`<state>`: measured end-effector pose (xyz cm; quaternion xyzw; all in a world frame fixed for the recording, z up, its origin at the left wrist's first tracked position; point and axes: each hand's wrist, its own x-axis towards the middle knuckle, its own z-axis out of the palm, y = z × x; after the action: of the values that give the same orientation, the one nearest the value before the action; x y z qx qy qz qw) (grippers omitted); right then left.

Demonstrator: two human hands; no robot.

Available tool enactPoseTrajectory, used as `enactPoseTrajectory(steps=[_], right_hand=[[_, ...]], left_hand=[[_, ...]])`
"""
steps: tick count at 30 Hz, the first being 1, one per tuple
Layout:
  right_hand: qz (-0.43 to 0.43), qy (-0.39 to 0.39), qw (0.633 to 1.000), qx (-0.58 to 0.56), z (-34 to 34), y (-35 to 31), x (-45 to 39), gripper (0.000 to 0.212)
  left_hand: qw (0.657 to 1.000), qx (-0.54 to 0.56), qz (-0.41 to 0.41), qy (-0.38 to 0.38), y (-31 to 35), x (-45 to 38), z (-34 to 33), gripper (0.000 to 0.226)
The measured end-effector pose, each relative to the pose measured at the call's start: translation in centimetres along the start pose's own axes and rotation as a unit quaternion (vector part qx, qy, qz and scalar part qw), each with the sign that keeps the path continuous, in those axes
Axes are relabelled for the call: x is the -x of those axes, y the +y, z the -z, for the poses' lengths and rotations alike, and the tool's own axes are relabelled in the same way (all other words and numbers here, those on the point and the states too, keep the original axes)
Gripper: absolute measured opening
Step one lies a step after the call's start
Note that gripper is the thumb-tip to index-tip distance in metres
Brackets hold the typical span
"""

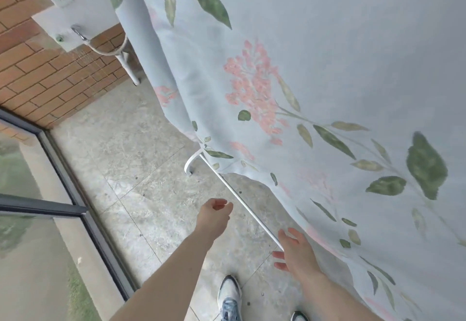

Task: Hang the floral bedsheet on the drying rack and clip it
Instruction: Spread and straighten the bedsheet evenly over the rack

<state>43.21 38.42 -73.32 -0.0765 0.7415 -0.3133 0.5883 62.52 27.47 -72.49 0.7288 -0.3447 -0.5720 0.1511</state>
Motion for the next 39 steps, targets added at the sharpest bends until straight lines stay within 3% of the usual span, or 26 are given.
enactPoseTrajectory(steps=[8, 14, 20, 26, 29, 34, 39], right_hand=[[-0.036, 0.024, 0.998, -0.045, -6.2, -2.1, -3.9, 0.057], [-0.082, 0.036, 0.987, -0.131, -8.9, -2.9, -8.6, 0.066], [-0.121, 0.048, 0.959, -0.252, -9.6, -1.8, -12.7, 0.062], [-0.136, 0.088, 0.928, -0.337, -9.3, -0.9, -15.1, 0.059], [-0.140, 0.101, 0.897, -0.407, -8.8, -1.2, -16.4, 0.051], [-0.138, 0.106, 0.864, -0.471, -7.8, -1.9, -17.2, 0.046], [-0.131, 0.094, 0.859, -0.486, -7.6, -1.8, -17.6, 0.051]], left_hand=[[0.999, 0.041, 0.020, 0.006, 2.3, -6.8, 4.4, 0.037], [0.991, 0.116, 0.061, -0.007, 3.6, -12.3, 3.2, 0.047], [0.975, 0.187, 0.114, -0.049, 2.8, -17.2, 0.1, 0.071], [0.965, 0.186, 0.121, -0.136, 1.6, -19.6, -1.8, 0.060], [0.958, 0.218, 0.104, -0.155, 1.5, -20.0, -3.3, 0.069], [0.964, 0.243, 0.084, -0.064, 1.6, -20.1, -5.1, 0.017], [0.970, 0.221, 0.092, -0.039, 0.5, -19.8, -5.7, 0.018]])
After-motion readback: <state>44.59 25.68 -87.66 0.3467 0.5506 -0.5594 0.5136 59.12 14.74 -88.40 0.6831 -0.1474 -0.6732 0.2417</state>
